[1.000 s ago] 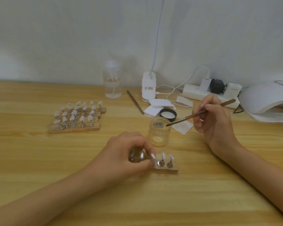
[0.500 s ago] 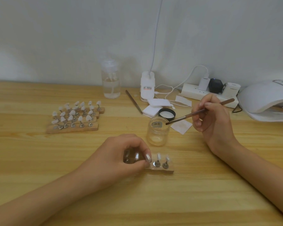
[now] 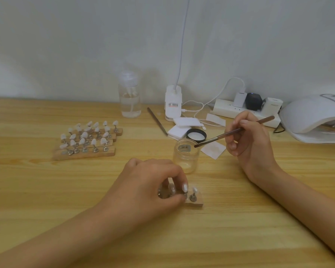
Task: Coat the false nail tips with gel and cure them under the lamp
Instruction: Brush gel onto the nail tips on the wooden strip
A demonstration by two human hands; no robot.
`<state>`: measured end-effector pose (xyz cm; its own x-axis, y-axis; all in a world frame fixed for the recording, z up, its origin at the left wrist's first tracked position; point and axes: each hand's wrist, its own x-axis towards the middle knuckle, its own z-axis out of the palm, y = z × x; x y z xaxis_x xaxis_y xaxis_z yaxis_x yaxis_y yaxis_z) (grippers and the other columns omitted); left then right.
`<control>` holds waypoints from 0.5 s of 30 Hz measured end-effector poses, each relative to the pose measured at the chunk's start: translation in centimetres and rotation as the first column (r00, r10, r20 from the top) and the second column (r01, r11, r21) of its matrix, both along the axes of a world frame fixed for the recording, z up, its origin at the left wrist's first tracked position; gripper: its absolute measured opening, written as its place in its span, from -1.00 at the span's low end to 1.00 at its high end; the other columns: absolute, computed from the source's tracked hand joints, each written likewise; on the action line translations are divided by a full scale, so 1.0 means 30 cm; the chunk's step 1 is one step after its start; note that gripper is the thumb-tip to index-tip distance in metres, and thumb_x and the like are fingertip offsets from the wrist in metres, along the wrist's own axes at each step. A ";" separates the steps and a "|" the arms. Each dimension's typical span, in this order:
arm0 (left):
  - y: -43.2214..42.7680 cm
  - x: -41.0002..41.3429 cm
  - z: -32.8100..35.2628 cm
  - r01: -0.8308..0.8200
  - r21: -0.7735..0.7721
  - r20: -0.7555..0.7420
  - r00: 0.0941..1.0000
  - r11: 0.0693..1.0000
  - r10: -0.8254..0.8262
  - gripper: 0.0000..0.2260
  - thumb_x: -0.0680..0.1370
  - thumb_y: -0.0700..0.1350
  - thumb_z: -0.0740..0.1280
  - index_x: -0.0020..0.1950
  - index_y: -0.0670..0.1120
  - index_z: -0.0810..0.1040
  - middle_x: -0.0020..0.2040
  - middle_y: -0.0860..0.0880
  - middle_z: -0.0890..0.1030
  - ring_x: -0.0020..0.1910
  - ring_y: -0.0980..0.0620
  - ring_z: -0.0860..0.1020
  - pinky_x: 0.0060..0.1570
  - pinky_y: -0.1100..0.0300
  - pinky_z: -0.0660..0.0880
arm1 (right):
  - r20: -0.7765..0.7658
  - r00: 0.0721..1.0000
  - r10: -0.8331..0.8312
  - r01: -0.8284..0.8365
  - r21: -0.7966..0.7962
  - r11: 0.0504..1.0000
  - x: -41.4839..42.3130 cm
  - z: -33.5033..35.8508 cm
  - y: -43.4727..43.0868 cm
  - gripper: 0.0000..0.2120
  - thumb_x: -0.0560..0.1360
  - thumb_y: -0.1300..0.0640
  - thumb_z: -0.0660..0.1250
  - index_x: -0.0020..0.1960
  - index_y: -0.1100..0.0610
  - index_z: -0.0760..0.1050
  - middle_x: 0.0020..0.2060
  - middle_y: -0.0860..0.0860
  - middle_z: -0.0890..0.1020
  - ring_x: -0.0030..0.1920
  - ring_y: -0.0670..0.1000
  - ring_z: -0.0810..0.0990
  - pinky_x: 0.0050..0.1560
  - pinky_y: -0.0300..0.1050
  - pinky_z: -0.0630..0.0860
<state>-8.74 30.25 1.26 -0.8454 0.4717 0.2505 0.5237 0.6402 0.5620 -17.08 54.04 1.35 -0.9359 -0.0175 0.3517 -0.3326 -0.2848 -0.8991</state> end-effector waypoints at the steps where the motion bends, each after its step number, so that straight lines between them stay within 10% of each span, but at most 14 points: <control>1: 0.000 0.002 -0.001 -0.004 -0.003 -0.012 1.000 1.000 0.004 -0.85 0.40 0.22 0.29 -0.12 0.19 0.53 -0.10 0.27 0.58 -0.08 0.21 0.57 0.03 0.11 0.41 | 0.002 1.000 0.002 -0.002 -0.003 1.000 0.000 0.001 0.000 -0.85 0.48 0.18 0.14 -0.25 0.09 0.41 -0.43 0.04 0.49 -0.48 -0.05 0.41 -0.55 -0.26 0.30; 10: 0.003 0.040 0.013 -0.063 -0.172 -0.355 0.935 0.983 -0.002 -0.94 0.44 0.09 0.26 -0.16 0.20 0.53 -0.13 0.29 0.58 -0.08 0.22 0.53 0.06 0.09 0.24 | -0.088 0.994 -0.069 0.086 0.204 0.975 0.025 0.022 -0.024 -0.75 0.55 0.01 0.27 -0.17 0.17 0.37 -0.45 0.02 0.54 -0.50 -0.04 0.44 -0.54 -0.24 0.38; 15: -0.027 0.008 0.120 -0.012 0.322 -0.005 1.000 0.947 0.014 -0.85 0.43 0.17 0.39 -0.13 0.12 0.61 -0.09 0.23 0.68 -0.07 0.17 0.61 -0.06 0.41 0.37 | -0.256 0.966 0.015 0.118 0.494 0.861 0.038 0.049 -0.060 -0.83 0.61 0.16 0.28 -0.15 0.14 0.41 -0.44 0.08 0.57 -0.53 -0.06 0.45 -0.53 -0.25 0.40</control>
